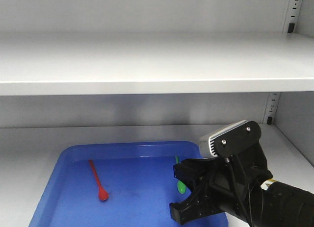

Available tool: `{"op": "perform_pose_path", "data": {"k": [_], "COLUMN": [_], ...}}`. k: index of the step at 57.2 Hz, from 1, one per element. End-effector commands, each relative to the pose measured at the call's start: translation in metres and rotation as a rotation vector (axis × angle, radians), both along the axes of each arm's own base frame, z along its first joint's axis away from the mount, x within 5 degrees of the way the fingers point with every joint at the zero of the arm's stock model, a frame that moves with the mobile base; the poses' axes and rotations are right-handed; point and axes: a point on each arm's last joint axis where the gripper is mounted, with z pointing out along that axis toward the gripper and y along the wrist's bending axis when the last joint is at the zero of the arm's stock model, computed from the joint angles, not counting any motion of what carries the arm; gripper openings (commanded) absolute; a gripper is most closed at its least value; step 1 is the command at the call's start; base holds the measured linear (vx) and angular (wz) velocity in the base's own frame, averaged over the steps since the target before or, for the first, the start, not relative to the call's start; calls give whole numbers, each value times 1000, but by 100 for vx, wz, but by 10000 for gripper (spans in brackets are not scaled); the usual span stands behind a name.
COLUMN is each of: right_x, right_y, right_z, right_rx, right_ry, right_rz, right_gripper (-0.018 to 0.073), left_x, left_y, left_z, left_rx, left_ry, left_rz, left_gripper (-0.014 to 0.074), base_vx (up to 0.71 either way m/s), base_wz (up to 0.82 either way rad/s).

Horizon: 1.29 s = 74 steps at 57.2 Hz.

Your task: Sort red and green spoons into left cabinet

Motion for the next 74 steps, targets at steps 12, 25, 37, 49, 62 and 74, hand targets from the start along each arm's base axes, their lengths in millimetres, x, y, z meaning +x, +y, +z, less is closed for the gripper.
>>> {"op": "perform_pose_path", "data": {"k": [12, 25, 37, 49, 62, 74], "right_x": [14, 15, 3, -16, -57, -104], "right_y": [1, -14, -61, -103, -131, -144], "right_z": [14, -1, -6, -6, -16, -48], "right_rx": [103, 115, 122, 93, 55, 116], "right_ry": [-105, -105, -117, -172, -250, -300], "right_rz": [-81, -123, -257, -378, -441, -465], "right_gripper": [-4, -4, -4, -4, -4, -4], "left_x": [-2, -2, -2, -2, -2, -2], "left_y": [1, 1, 1, 1, 1, 1], "left_z": [3, 3, 3, 3, 3, 3], "left_rx": [-16, -16, -16, -16, -16, -16], "left_ry": [-83, -83, -83, -83, -83, -83], "left_rz": [3, 3, 3, 3, 3, 3], "left_gripper": [-4, -4, -4, -4, -4, -4], "base_vx": [0, 0, 0, 0, 0, 0], "base_wz": [0, 0, 0, 0, 0, 0]}}
